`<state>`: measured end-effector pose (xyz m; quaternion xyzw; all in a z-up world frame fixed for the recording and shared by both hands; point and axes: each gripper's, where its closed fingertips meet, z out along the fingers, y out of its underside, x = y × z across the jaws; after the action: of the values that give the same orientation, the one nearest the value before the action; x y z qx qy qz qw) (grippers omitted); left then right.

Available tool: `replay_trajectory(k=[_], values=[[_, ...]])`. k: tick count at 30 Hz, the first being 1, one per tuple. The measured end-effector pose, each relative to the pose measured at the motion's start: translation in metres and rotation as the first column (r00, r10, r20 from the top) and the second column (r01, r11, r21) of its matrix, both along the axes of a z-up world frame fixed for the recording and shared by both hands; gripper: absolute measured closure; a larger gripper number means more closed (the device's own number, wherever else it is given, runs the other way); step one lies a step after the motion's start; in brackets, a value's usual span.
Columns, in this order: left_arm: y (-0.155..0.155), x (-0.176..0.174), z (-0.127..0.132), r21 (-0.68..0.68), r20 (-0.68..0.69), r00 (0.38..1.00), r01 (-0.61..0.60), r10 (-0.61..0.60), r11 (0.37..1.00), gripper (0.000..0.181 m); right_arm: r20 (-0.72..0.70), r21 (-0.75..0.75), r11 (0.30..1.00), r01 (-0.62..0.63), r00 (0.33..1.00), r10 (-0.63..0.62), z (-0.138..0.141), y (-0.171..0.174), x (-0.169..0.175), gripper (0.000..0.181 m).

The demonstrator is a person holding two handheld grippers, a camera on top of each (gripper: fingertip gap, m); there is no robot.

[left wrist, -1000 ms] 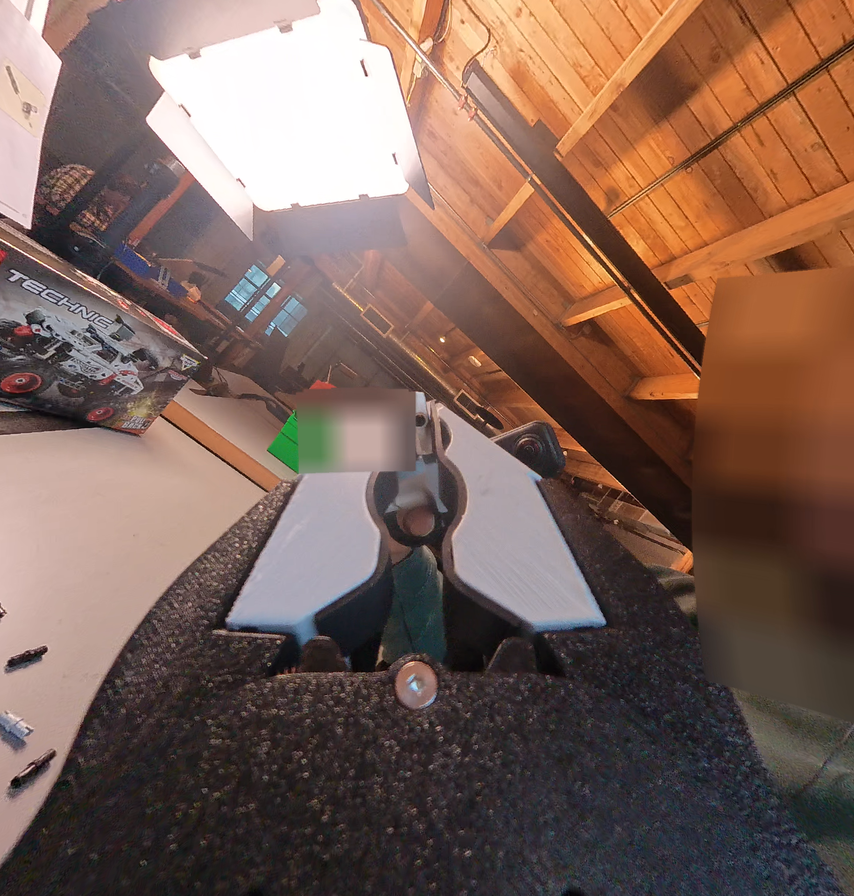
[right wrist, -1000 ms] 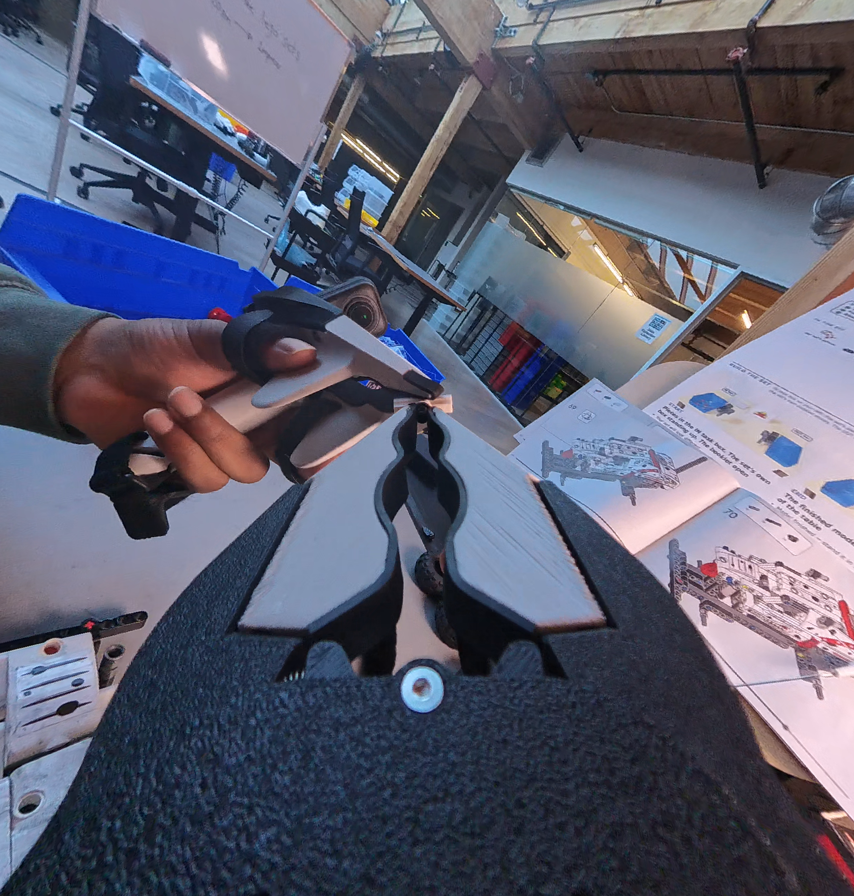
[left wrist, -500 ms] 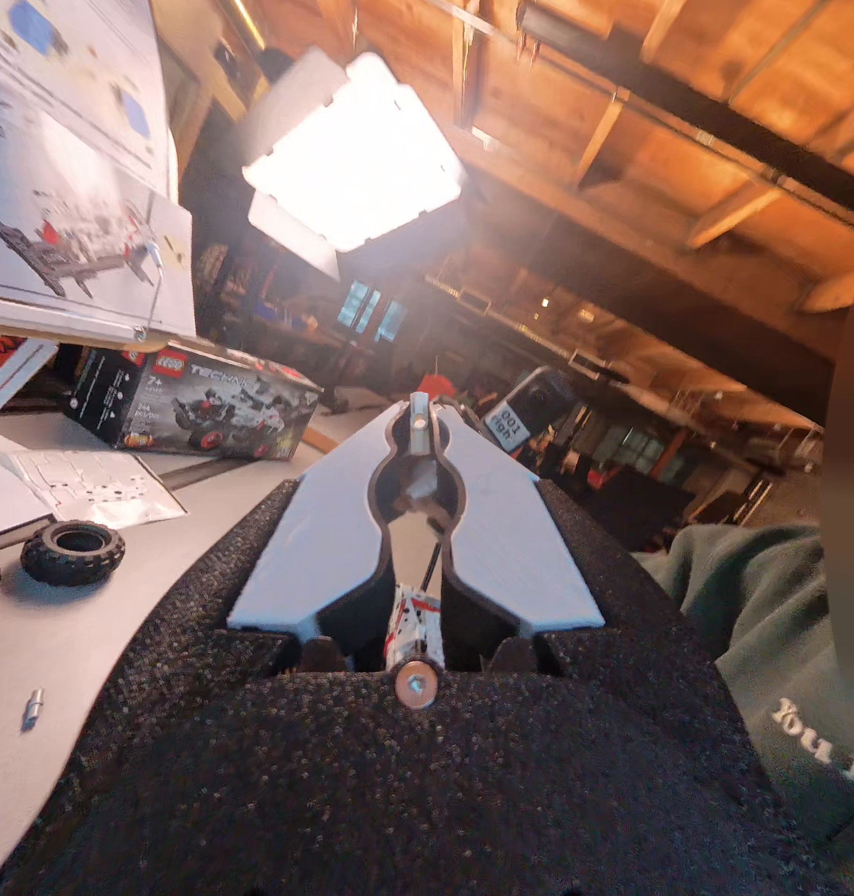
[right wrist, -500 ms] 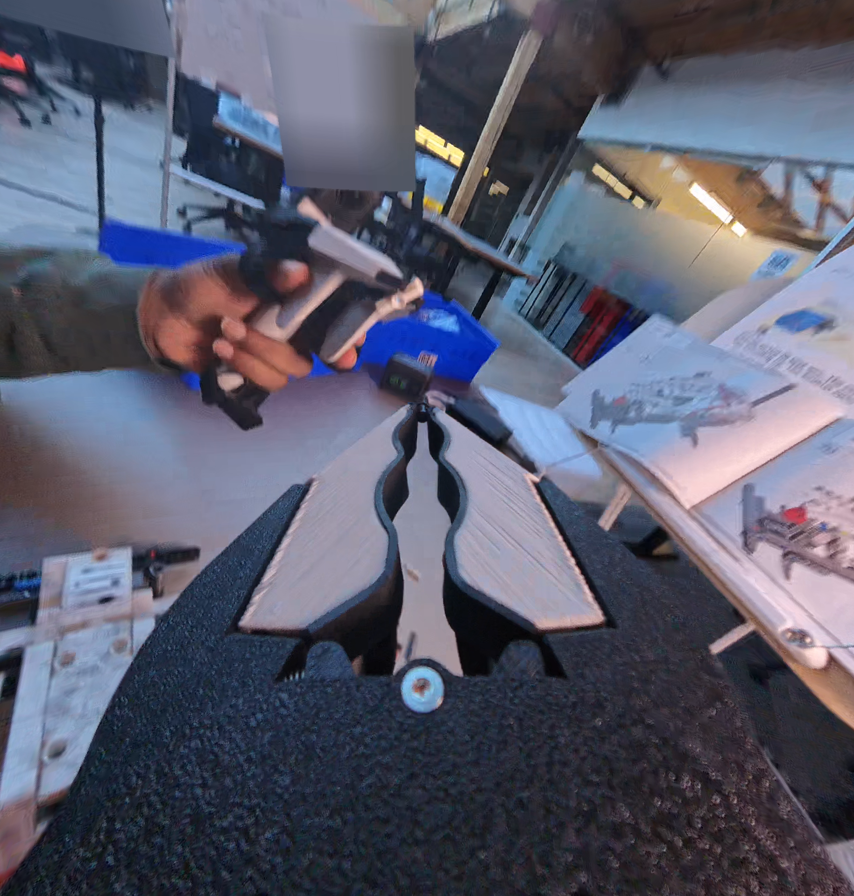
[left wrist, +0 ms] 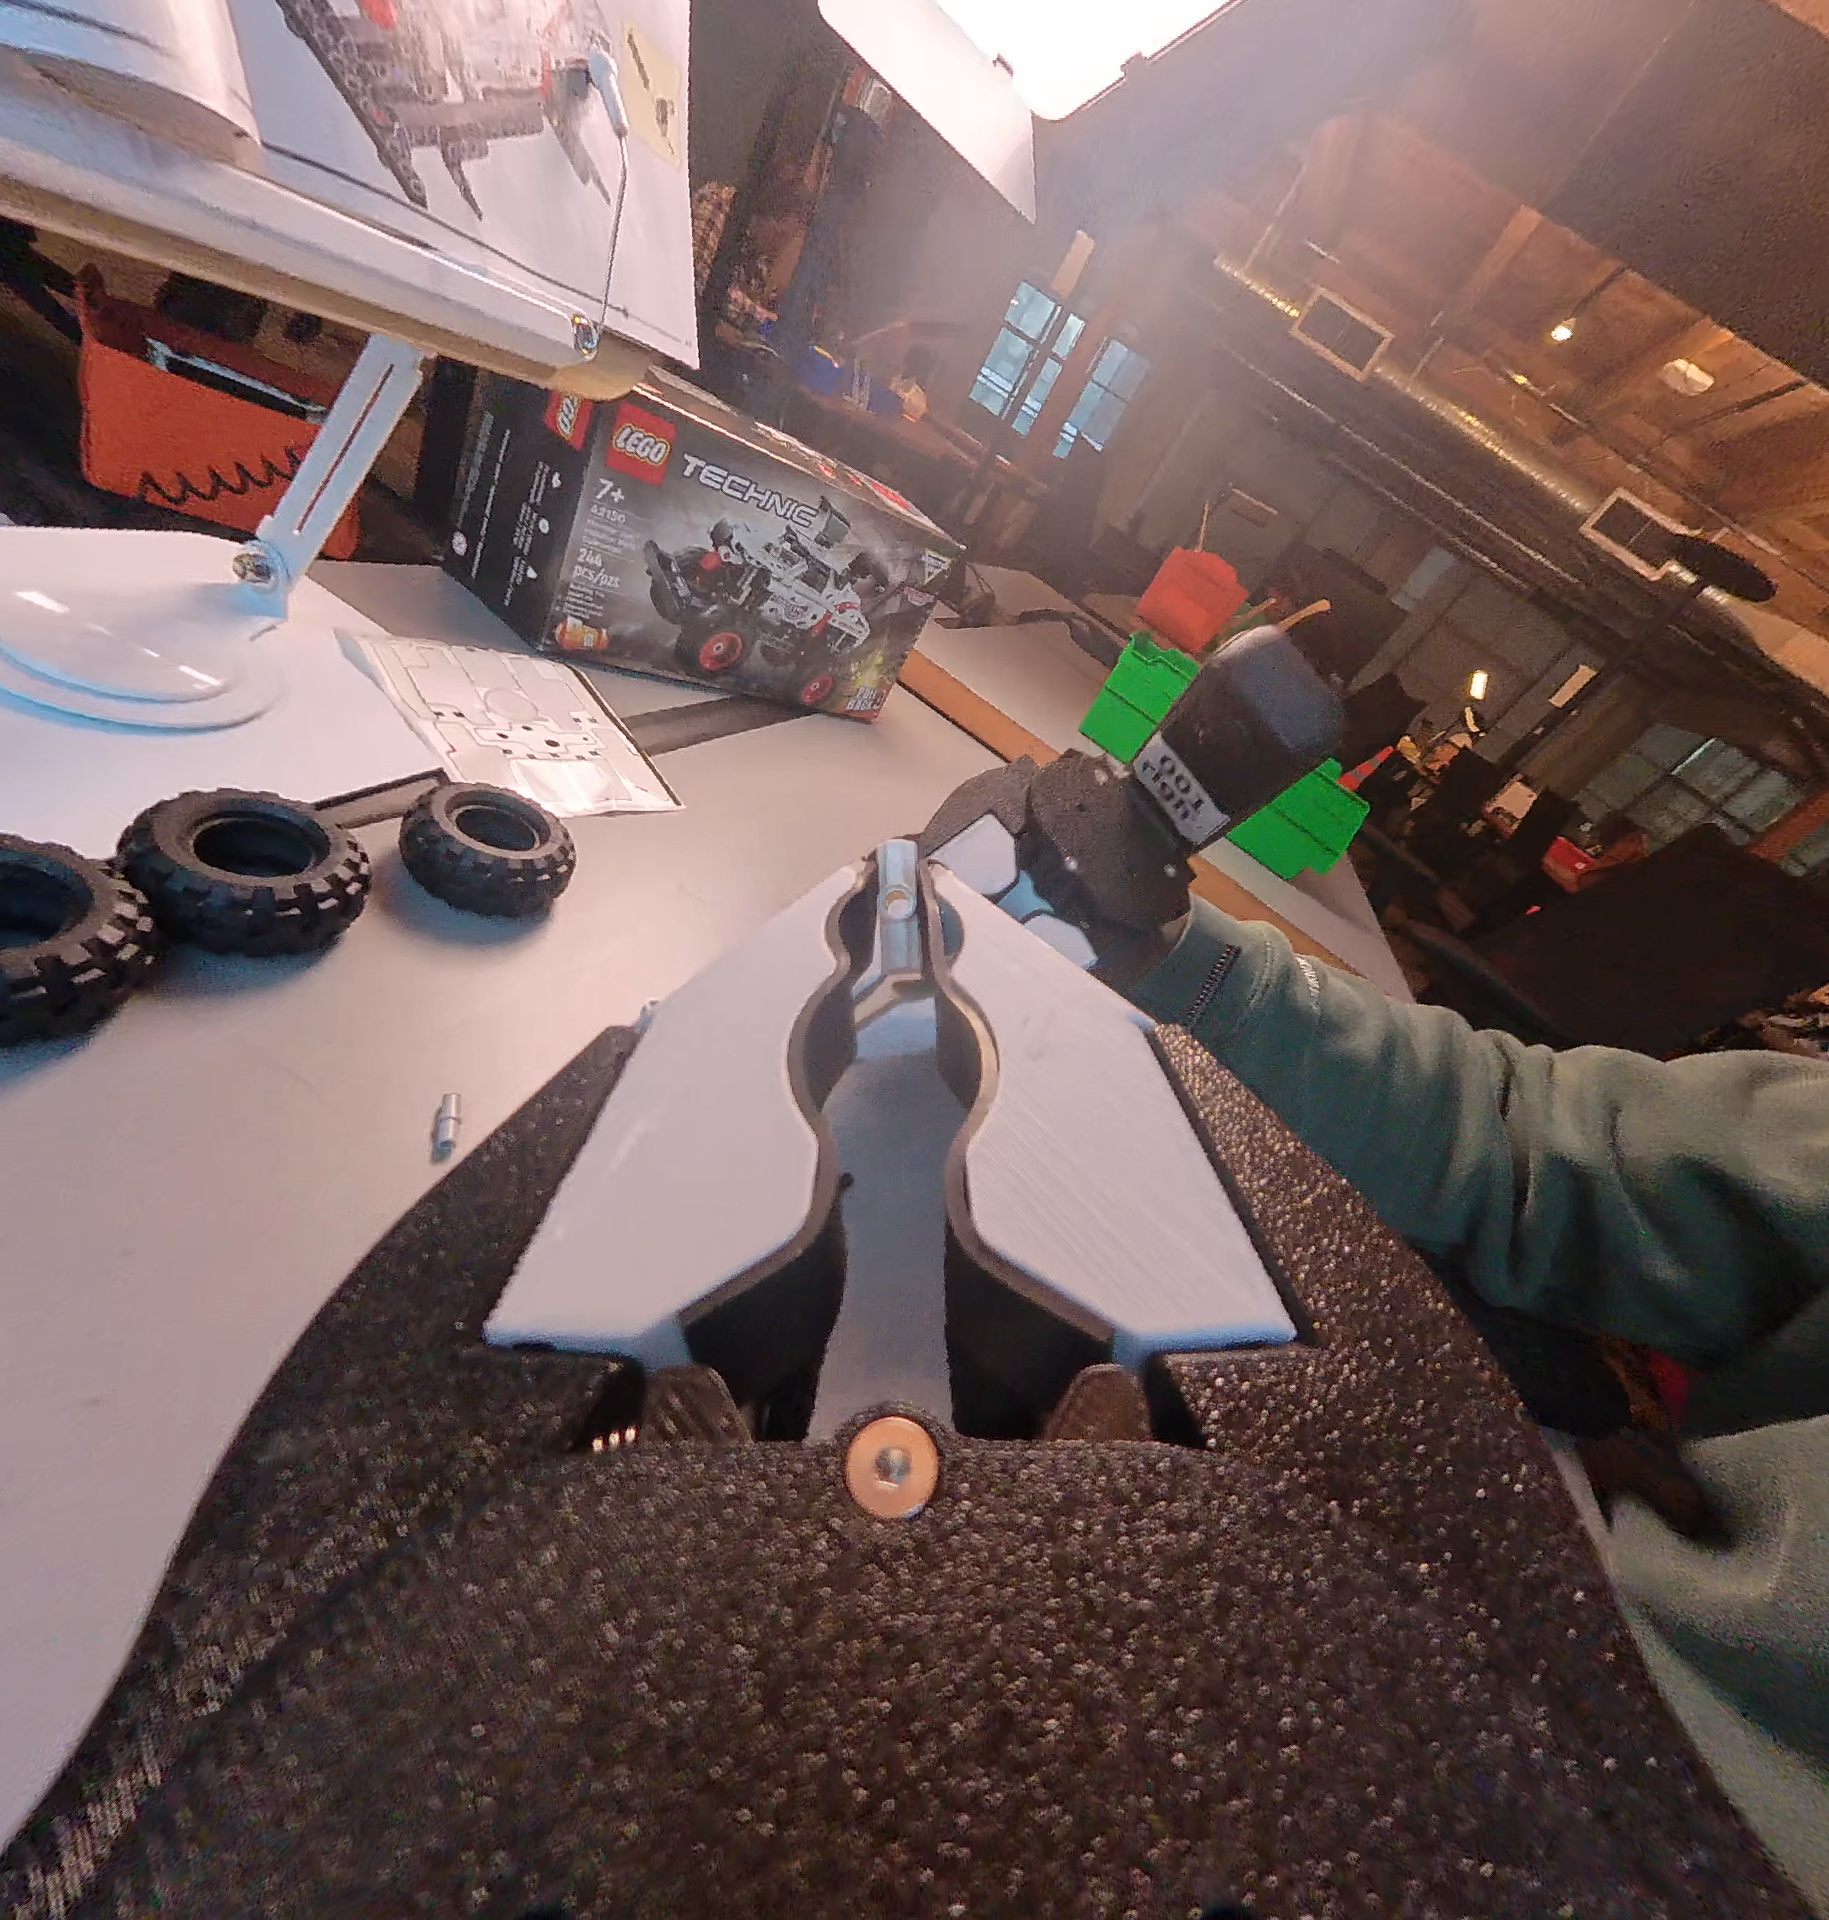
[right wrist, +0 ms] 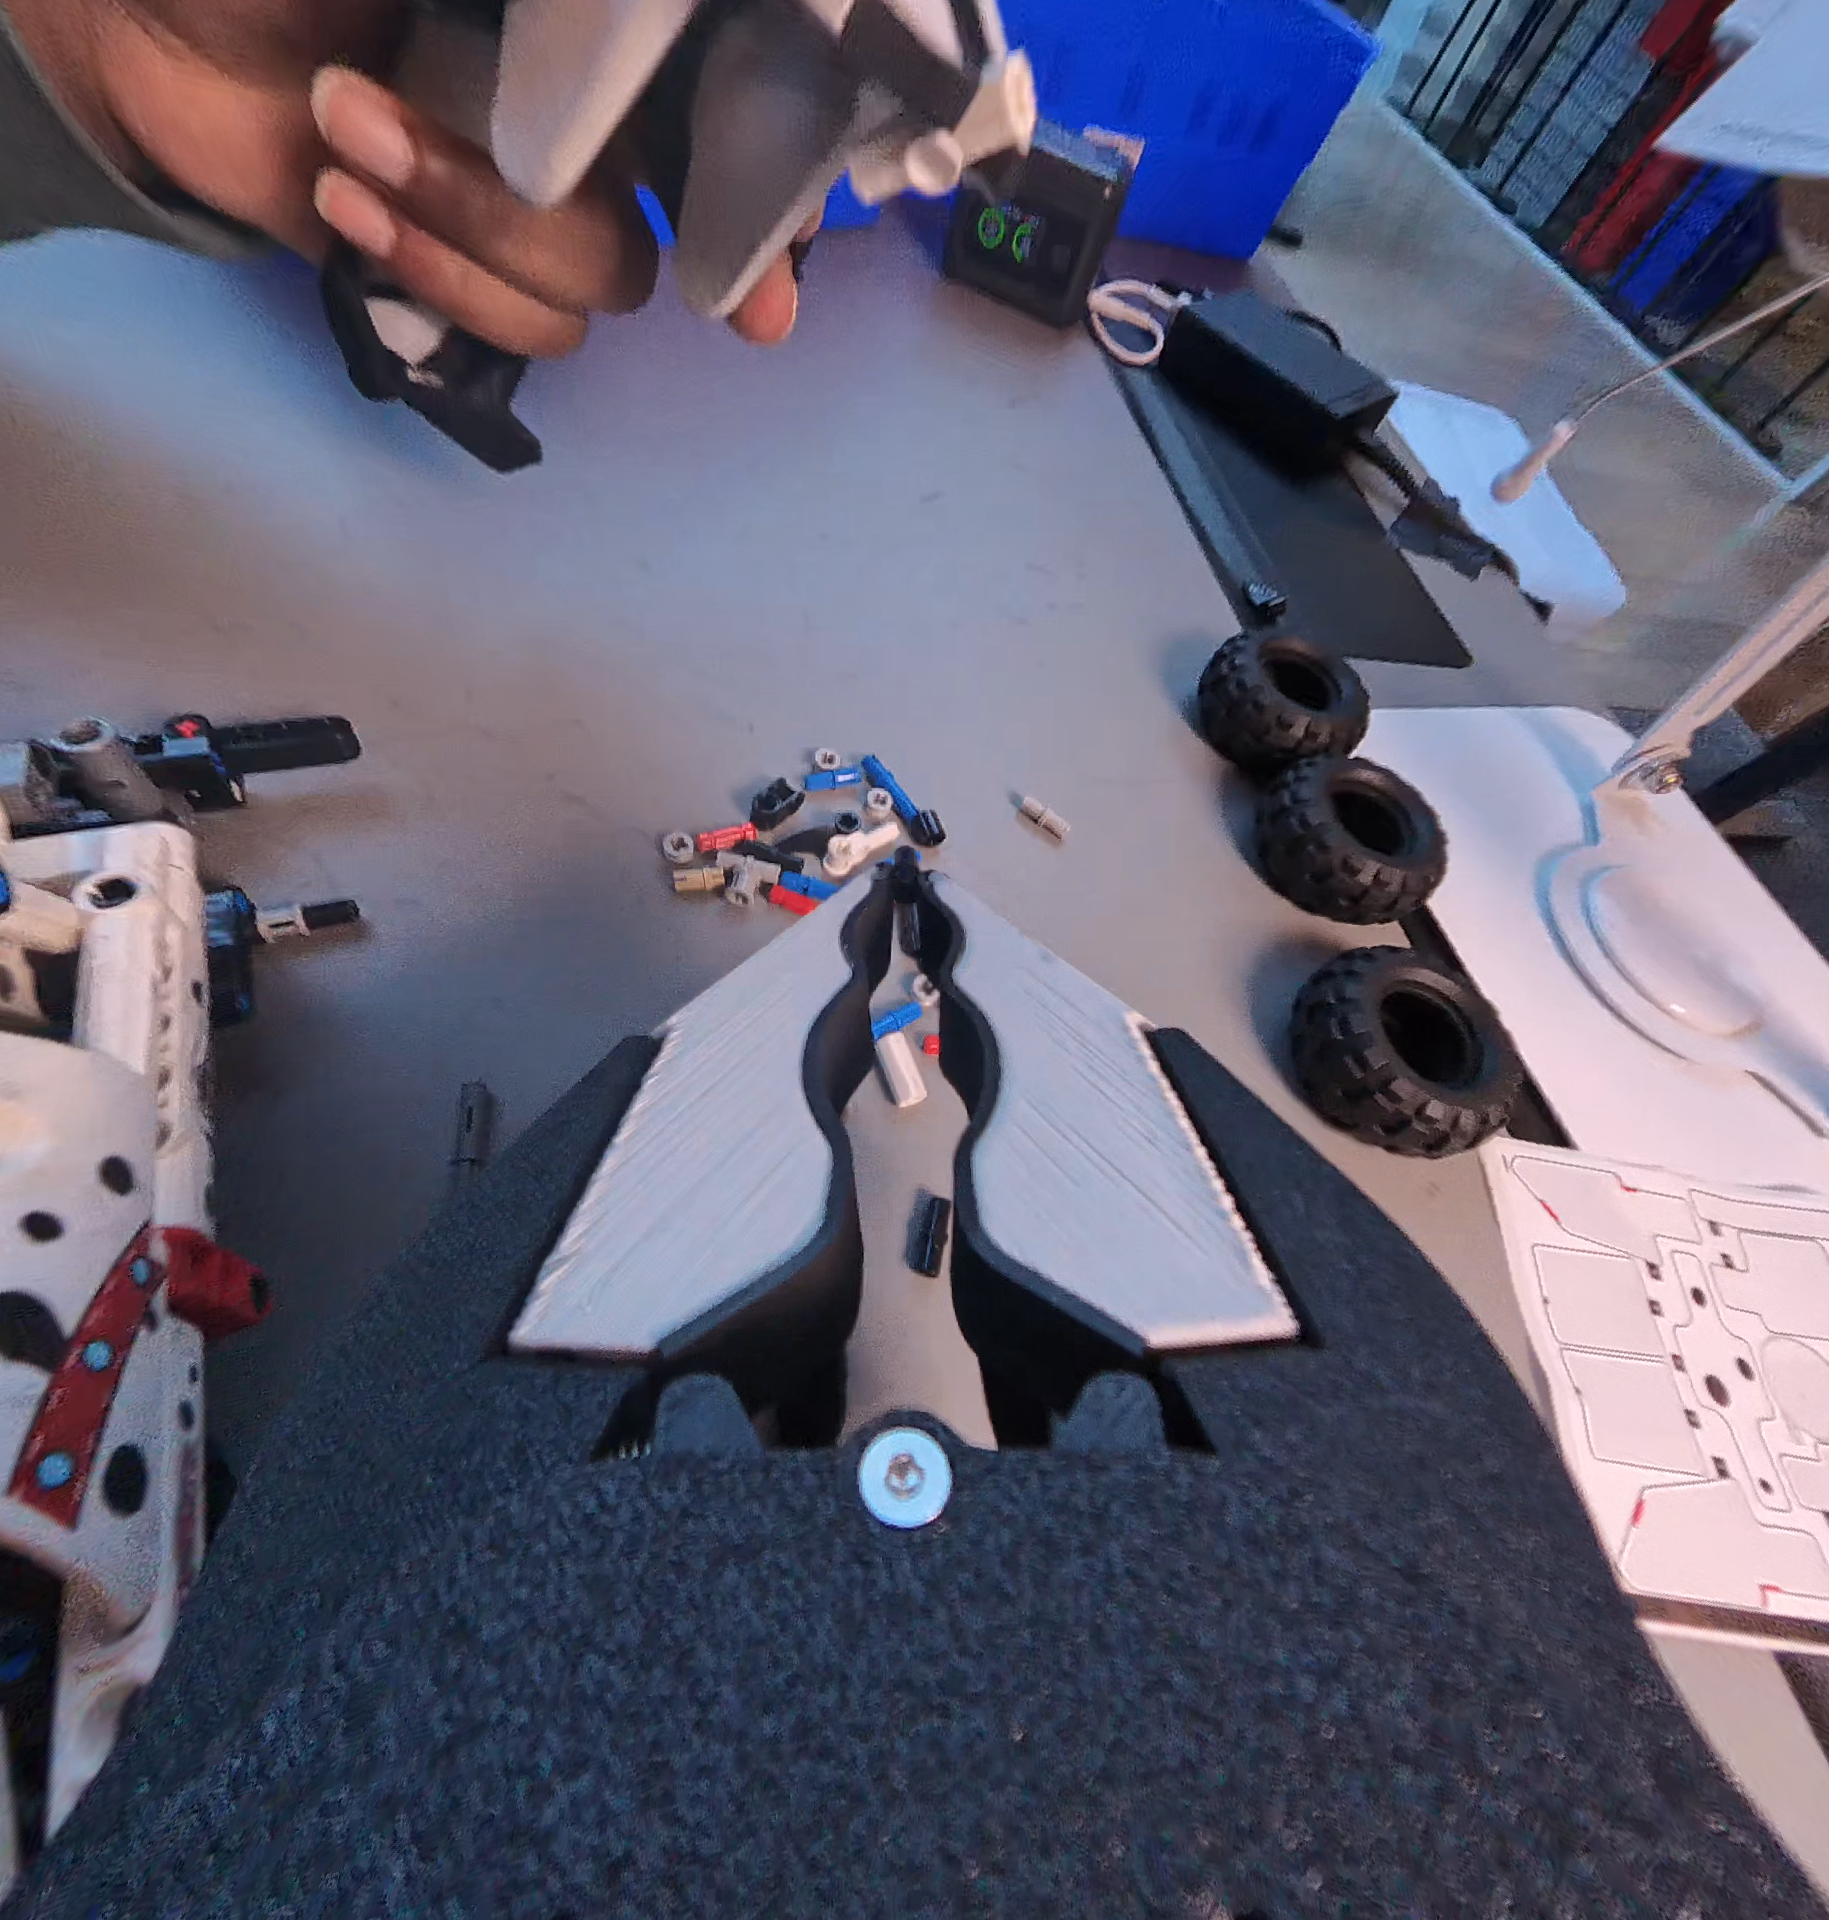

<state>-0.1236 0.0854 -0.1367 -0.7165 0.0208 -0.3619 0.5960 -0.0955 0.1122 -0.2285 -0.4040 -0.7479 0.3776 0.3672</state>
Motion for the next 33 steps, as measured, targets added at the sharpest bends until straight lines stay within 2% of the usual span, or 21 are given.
replay_trajectory(k=[2,4,7,13,15,19,21,28,31,33], values=[[0.0,0.003,0.001,-0.001,0.071,0.997,0.032,-0.031,0.999,0.174,0.08,0.064,0.998,0.009,0.997,-0.014,-0.02,0.001,-0.003,0.177],[-0.001,0.005,0.002,0.002,0.135,0.989,0.063,-0.063,0.998,0.174,0.125,0.116,0.993,0.019,0.992,-0.033,-0.028,0.001,-0.007,0.177],[-0.003,0.007,0.003,0.005,0.208,0.974,0.096,-0.095,0.995,0.174,0.149,0.153,0.988,0.027,0.988,-0.051,-0.032,0.003,-0.008,0.159],[0.0,0.004,-0.01,-0.046,0.201,0.976,0.094,-0.083,0.995,0.174,0.054,0.027,0.999,0.04,0.998,-0.041,0.003,0.004,-0.002,0.151],[0.003,0.002,-0.023,-0.09,0.143,0.988,0.072,-0.059,0.993,0.174,0.075,0.029,0.999,0.032,0.997,-0.034,0.002,0.002,0.0,0.148],[0.006,0.004,-0.049,-0.175,-0.015,0.999,0.036,-0.04,0.984,0.174,0.239,0.093,0.996,0.003,0.971,-0.025,-0.03,-0.004,0.006,0.139],[0.006,0.007,-0.055,-0.194,-0.053,0.997,0.038,-0.049,0.98,0.174,0.236,0.089,0.996,0.005,0.971,-0.026,-0.031,-0.005,0.004,0.138],[0.007,0.004,-0.064,-0.213,-0.102,0.994,0.024,-0.046,0.977,0.174,-0.031,-0.071,0.995,0.064,0.997,-0.066,0.033,0.008,0.0,0.14],[0.008,0.002,-0.077,-0.233,-0.257,0.965,-0.019,-0.043,0.972,0.174,-0.08,-0.108,0.989,0.098,0.991,-0.107,0.049,0.02,0.004,0.145],[0.009,0.001,-0.091,-0.259,-0.403,0.914,-0.061,-0.05,0.964,0.174,-0.096,-0.11,0.985,0.13,0.985,-0.141,0.054,0.03,0.007,0.148]])
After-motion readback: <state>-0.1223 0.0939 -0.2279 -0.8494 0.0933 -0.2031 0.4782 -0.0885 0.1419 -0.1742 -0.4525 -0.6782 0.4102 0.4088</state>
